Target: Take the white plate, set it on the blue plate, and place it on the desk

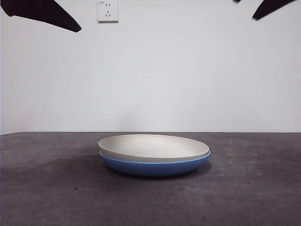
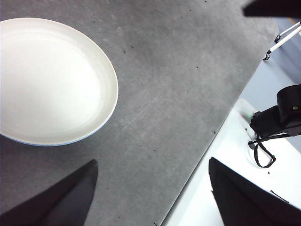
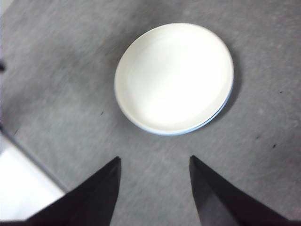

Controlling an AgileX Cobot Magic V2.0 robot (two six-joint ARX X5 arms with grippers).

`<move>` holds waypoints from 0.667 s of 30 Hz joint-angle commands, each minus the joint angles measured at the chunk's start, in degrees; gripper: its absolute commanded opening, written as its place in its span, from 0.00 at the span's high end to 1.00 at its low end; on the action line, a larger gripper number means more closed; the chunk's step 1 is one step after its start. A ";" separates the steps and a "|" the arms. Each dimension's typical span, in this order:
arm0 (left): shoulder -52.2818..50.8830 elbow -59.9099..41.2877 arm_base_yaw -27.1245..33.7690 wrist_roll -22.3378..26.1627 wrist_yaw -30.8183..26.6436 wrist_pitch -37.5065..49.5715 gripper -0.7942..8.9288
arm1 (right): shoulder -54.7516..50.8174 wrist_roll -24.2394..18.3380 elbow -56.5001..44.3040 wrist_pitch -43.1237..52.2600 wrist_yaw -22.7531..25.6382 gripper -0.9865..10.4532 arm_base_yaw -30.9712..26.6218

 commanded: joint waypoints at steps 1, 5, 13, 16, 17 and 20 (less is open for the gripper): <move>0.26 0.44 -0.31 0.61 0.37 0.22 0.53 | -1.62 -0.90 -1.18 0.20 0.00 0.71 1.46; 0.26 0.44 -0.31 0.48 0.37 0.22 0.53 | -4.31 -0.87 -4.74 0.37 -0.04 0.71 3.17; 0.26 0.44 -0.31 0.48 0.37 0.22 0.53 | -6.80 -0.66 -11.54 1.84 -0.20 0.71 4.63; 0.26 0.44 -0.31 0.48 0.37 0.22 0.53 | -6.78 -0.66 -12.13 1.81 -0.26 0.71 4.63; 0.26 0.44 -0.31 0.50 0.37 0.22 0.53 | -6.78 -0.66 -12.15 1.86 -0.26 0.71 4.63; 0.26 0.44 -0.31 0.48 0.37 0.22 0.53 | -6.80 -0.66 -12.15 2.05 -0.26 0.71 4.63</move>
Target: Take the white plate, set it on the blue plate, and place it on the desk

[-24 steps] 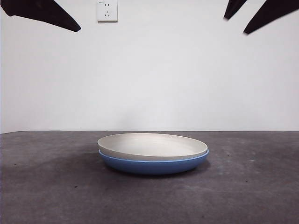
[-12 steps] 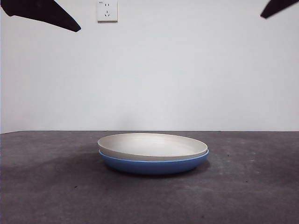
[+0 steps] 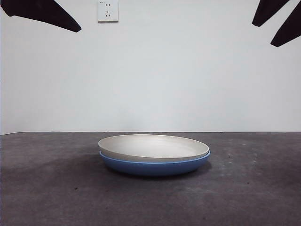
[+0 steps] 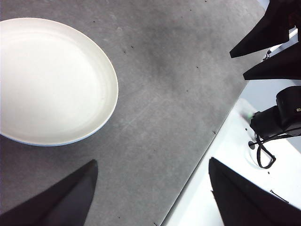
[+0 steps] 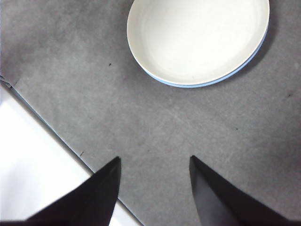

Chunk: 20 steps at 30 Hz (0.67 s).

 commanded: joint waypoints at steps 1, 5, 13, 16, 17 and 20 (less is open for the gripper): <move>0.26 0.44 -0.31 0.50 0.37 0.22 0.53 | 0.22 -0.39 0.39 0.44 -0.20 0.71 0.42; 0.26 0.44 -0.31 0.50 0.37 0.22 0.53 | 0.22 -0.42 0.39 0.46 -0.17 0.71 0.42; 0.26 0.44 -0.31 0.48 0.37 0.24 0.82 | 0.22 -0.42 0.39 0.28 -0.17 0.88 0.42; 0.26 0.44 -0.31 0.48 0.37 0.22 0.91 | 0.22 -0.46 0.39 0.28 -0.15 0.91 0.42; 0.26 0.44 -0.31 0.48 0.37 0.22 0.91 | 0.22 -0.46 0.39 0.31 -0.13 0.91 0.42; 0.26 0.44 -0.31 0.50 0.37 0.31 0.91 | 0.22 -0.39 0.39 0.57 0.02 0.91 0.39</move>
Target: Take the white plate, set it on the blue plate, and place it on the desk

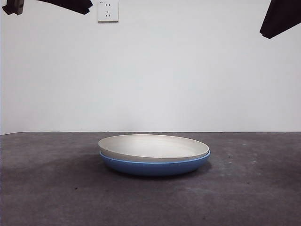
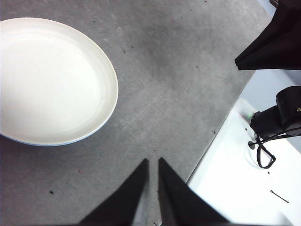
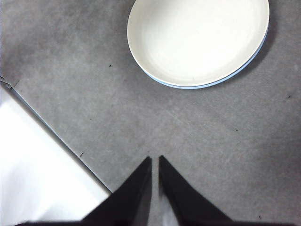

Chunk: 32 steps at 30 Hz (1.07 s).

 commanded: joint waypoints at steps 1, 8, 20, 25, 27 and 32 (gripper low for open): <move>0.26 0.44 -0.31 0.50 0.37 0.28 0.91 | 0.22 -0.39 0.42 0.57 0.00 0.91 0.39; 0.26 0.44 -0.31 0.50 0.37 0.35 0.91 | 0.22 -0.42 0.42 0.85 0.00 0.91 0.35; 0.26 0.44 -0.31 0.50 0.37 0.37 0.91 | 0.22 -0.42 0.42 0.92 0.00 0.91 0.35; -1.53 0.44 0.35 1.11 -0.55 1.44 0.91 | 0.22 -0.42 0.42 1.42 0.00 0.91 0.35; -3.52 0.44 1.81 1.86 -2.86 4.68 0.91 | 0.22 -0.42 0.42 1.68 0.00 0.91 0.35; -10.32 0.42 9.16 3.96 -7.37 18.58 0.91 | 0.22 -0.42 0.42 2.95 0.00 0.91 0.35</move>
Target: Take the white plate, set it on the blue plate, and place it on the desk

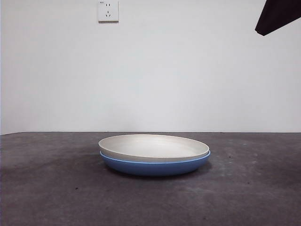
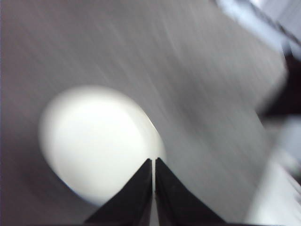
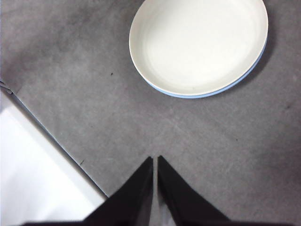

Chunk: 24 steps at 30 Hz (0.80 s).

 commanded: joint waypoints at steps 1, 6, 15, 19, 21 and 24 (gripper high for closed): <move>-3.41 0.61 4.24 2.64 -1.31 7.74 0.91 | 0.22 -0.42 0.42 1.05 -0.02 0.91 0.35; -10.47 -0.63 14.25 5.79 -2.97 15.67 0.91 | 0.22 -0.42 0.42 1.09 -0.02 0.91 0.35; -25.51 -19.28 22.95 8.72 -18.29 30.97 0.91 | 0.22 -0.42 0.42 1.09 -0.02 0.91 0.35; -31.43 -29.09 24.20 10.19 -19.65 33.83 0.91 | 0.22 -0.42 0.42 1.11 -0.02 0.91 0.35; -34.03 -33.51 24.63 10.14 -19.78 34.60 0.91 | 0.22 -0.42 0.42 1.11 -0.02 0.91 0.35; -38.01 -40.11 25.07 9.97 -20.57 35.17 0.91 | 0.22 -0.42 0.42 1.11 -0.02 0.91 0.35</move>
